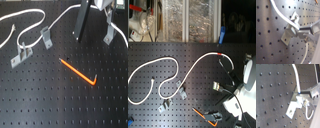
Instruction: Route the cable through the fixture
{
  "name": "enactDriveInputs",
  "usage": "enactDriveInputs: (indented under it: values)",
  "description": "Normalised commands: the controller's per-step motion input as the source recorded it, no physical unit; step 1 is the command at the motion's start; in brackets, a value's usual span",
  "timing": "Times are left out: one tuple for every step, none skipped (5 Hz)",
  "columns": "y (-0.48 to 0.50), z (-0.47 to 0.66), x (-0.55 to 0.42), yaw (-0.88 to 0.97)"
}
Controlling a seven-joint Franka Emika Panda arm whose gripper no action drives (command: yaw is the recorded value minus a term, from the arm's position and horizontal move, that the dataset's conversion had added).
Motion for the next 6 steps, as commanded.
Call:
enactDriveInputs:
  values:
    - [-0.167, 0.12, -0.237, -0.15]
    - [-0.243, 0.14, -0.262, -0.38]
    - [-0.165, 0.05, -0.185, -0.15]
    - [-0.017, 0.0, -0.017, 0.0]
    - [-0.013, 0.01, -0.283, 0.23]
    - [0.078, -0.06, -0.258, 0.42]
